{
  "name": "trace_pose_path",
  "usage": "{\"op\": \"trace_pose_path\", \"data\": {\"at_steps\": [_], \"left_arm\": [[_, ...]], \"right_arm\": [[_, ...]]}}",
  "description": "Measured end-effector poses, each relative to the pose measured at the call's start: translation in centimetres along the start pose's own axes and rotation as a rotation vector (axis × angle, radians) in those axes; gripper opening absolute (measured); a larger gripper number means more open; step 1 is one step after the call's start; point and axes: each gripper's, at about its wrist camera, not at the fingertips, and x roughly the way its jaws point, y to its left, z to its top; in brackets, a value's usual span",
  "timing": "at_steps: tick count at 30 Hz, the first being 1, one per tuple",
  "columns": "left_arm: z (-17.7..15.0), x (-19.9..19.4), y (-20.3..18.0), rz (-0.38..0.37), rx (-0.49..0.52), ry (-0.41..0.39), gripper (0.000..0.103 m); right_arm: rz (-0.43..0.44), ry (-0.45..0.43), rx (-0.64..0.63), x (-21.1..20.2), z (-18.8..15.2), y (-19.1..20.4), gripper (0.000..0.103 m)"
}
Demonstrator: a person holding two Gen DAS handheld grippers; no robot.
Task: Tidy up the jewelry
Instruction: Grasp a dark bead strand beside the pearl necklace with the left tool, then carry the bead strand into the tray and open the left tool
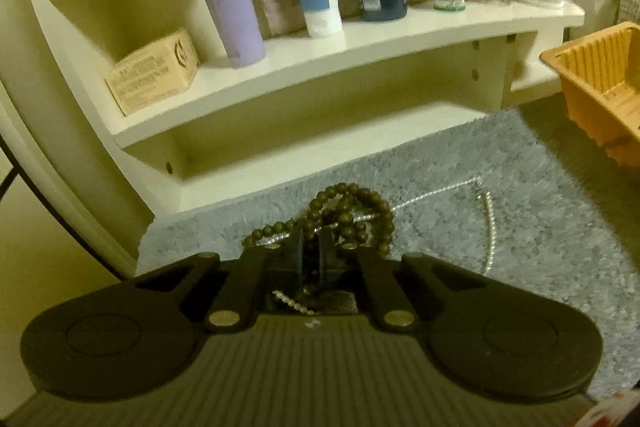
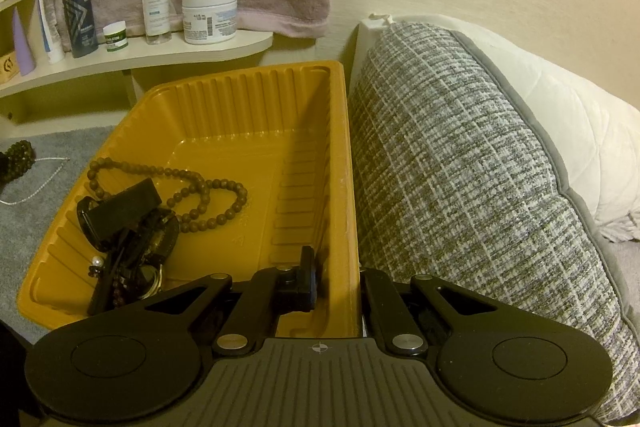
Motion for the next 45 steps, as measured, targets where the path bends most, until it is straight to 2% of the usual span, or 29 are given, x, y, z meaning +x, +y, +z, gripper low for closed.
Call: {"op": "trace_pose_path", "data": {"at_steps": [11, 24, 30, 39, 45], "left_arm": [[2.4, -4.8, -0.8, -0.033, 0.019, -0.111, 0.006], [3.6, -7.3, -3.8, -0.109, 0.061, -0.17, 0.006], [4.7, -8.8, -6.3, -0.2, 0.077, -0.204, 0.006], [6.6, -12.6, -12.9, -0.401, 0.141, -0.287, 0.006], [6.7, -13.9, -16.9, -0.496, 0.179, -0.295, 0.006]], "right_arm": [[0.0, -0.001, -0.001, -0.1, 0.0, 0.1, 0.005], [0.002, -0.007, -0.001, -0.3, 0.0, 0.1, 0.005], [0.003, -0.009, 0.0, -0.4, 0.0, 0.2, 0.005], [0.006, -0.009, 0.002, -0.4, 0.0, 0.1, 0.005], [0.009, -0.01, 0.009, -0.5, -0.3, 0.1, 0.005]]}}
